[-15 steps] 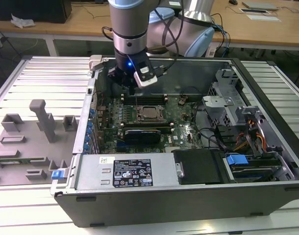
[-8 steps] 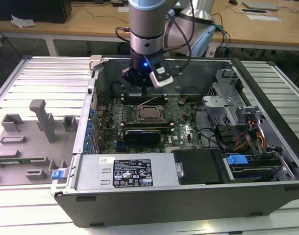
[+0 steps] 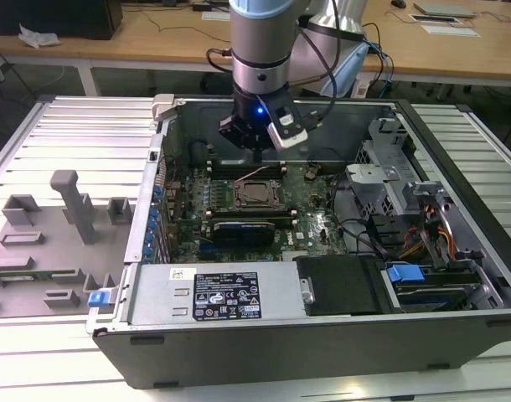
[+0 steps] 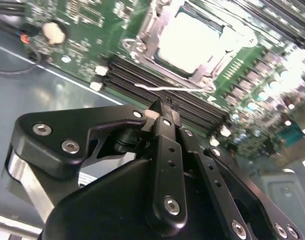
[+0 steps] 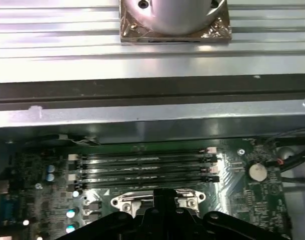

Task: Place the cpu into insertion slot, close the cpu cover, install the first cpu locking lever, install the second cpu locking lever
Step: 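Install the first cpu locking lever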

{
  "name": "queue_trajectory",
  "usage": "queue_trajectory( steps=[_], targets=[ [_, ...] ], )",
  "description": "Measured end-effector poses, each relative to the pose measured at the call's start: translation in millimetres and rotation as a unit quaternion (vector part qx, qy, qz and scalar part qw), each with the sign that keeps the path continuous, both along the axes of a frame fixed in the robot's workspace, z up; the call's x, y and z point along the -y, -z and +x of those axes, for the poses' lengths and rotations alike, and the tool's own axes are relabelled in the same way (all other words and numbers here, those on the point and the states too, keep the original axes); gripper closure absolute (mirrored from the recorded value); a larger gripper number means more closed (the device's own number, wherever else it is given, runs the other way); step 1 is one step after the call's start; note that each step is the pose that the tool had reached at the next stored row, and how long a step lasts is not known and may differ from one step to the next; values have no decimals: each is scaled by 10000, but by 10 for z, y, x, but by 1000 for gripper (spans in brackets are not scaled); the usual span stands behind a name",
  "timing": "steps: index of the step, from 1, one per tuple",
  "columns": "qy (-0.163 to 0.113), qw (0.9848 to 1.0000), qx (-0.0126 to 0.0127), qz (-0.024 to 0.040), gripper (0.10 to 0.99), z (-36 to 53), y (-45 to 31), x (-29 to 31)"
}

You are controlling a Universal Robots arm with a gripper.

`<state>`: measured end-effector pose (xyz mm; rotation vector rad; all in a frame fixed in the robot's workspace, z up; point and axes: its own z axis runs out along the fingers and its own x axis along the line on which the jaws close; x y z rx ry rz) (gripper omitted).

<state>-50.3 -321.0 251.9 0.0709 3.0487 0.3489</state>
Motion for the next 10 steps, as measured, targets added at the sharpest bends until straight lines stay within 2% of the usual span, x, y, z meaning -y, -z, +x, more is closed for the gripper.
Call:
queue_trajectory(
  steps=[1,5,7,10],
  targets=[
    [-8,10000,66,0,980,-7,3,0],
    [-49,9997,235,3,980,-66,31,0],
    [-77,9996,283,4,980,-96,56,0],
    [-80,9996,284,4,980,-97,57,0]
  ],
)
